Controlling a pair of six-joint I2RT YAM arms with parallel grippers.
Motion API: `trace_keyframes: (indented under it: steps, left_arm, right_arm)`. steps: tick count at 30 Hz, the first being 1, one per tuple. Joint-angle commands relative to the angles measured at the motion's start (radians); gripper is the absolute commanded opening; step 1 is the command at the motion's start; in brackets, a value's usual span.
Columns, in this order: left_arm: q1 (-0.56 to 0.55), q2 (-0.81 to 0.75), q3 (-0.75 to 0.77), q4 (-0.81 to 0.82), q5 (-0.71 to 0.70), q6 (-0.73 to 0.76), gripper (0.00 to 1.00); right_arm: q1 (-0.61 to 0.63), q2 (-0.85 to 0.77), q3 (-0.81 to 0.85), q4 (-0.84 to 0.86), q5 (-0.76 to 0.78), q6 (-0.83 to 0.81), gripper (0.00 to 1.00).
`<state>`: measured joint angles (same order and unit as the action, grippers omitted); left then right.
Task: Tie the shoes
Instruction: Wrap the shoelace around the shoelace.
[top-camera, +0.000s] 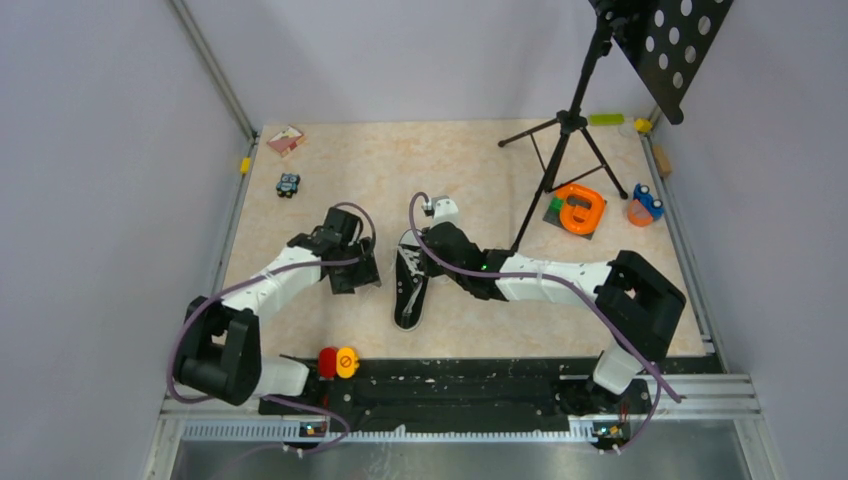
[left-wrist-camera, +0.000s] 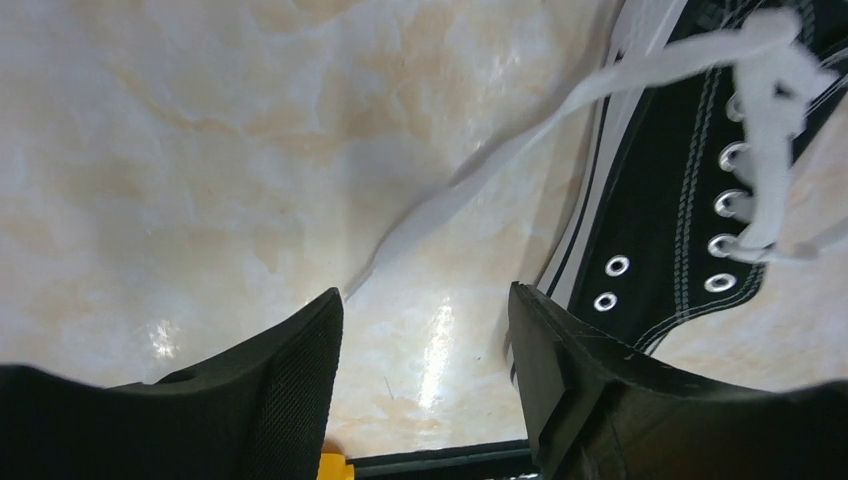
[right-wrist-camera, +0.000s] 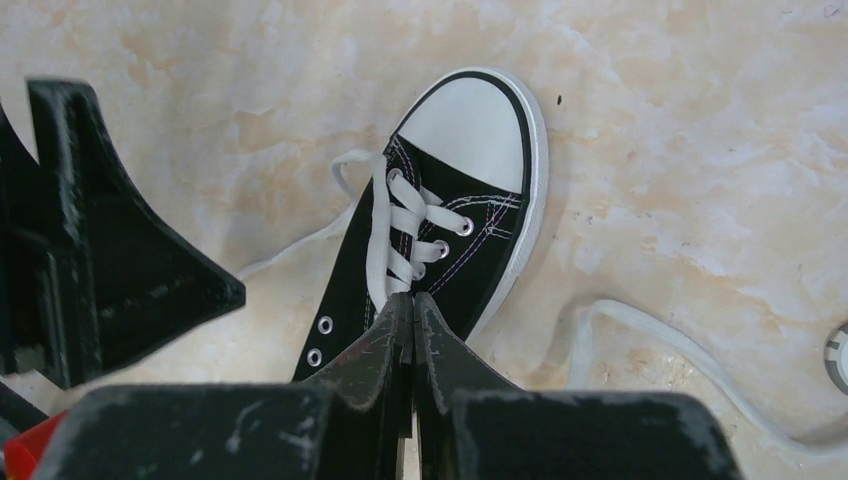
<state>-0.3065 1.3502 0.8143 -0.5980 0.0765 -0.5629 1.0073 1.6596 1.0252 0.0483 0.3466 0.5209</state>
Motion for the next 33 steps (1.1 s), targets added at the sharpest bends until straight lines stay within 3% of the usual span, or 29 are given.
trace_keyframes:
  steps: [1,8,13,17,19,21,22,25,33]
  left_arm:
    - [-0.089,-0.062,-0.051,0.019,-0.144,-0.071,0.66]
    - [-0.146,0.002,-0.056,0.063,-0.262,-0.074,0.67]
    - [-0.145,0.091,-0.032,0.079,-0.319,-0.084,0.58]
    - [-0.147,0.154,-0.002,0.069,-0.317,-0.082,0.48]
    - [-0.148,0.161,0.006,0.06,-0.325,-0.091,0.35]
    - [-0.148,0.158,0.021,0.039,-0.339,-0.103,0.04]
    - [-0.147,0.154,0.036,0.014,-0.341,-0.108,0.0]
    - [-0.146,0.115,0.082,-0.06,-0.289,-0.086,0.0]
    - [-0.097,-0.074,0.067,-0.097,-0.098,-0.076,0.0]
  right_arm:
    - [0.013,-0.033,0.007,0.048,0.008,0.008,0.0]
    - [0.014,-0.033,0.001,0.049,0.005,0.014,0.0]
    - [0.014,-0.038,0.004,0.035,0.008,0.02,0.0]
    - [0.014,-0.05,0.002,0.021,0.02,0.026,0.12]
    - [0.014,-0.057,-0.003,0.016,0.027,0.029,0.2]
    - [0.014,-0.062,-0.003,0.009,0.036,0.026,0.28]
    - [0.013,-0.058,0.0,0.004,0.038,0.02,0.33]
    - [0.012,-0.044,0.022,-0.017,0.03,-0.011,0.39]
    - [-0.026,0.026,0.11,-0.071,-0.146,-0.136,0.39]
